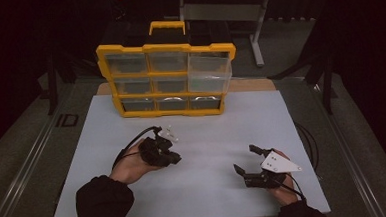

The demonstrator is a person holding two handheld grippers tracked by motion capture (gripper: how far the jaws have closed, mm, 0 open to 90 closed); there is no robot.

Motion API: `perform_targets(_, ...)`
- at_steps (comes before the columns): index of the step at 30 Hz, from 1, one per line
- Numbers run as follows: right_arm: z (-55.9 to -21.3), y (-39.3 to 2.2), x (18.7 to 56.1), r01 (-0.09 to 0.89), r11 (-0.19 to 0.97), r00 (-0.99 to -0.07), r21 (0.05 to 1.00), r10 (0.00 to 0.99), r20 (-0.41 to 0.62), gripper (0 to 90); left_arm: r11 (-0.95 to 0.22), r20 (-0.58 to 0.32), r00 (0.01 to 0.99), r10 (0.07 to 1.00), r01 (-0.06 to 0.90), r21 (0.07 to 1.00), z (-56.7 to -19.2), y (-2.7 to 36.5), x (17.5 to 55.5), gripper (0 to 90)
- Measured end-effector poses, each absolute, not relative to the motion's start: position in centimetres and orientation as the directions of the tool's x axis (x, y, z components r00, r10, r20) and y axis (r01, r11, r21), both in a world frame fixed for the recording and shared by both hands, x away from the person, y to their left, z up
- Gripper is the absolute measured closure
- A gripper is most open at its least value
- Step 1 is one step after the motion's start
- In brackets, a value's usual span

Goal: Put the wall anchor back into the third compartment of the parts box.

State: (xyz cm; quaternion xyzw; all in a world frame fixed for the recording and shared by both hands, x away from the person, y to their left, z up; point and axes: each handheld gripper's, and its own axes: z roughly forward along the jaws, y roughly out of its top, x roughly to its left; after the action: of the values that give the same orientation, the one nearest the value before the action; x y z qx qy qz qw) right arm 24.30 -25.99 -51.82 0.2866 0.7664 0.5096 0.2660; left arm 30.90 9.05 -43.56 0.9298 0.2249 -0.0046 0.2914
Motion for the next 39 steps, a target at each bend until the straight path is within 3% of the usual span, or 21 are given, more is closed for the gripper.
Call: perform_targets(39,-51.8,-26.1,24.3,0.168,0.311,-0.694,0.936,0.712,-0.112,15.2,-0.759,-0.123,0.930,0.346,0.355,0.545,-37.0,8.5,34.7,84.6)
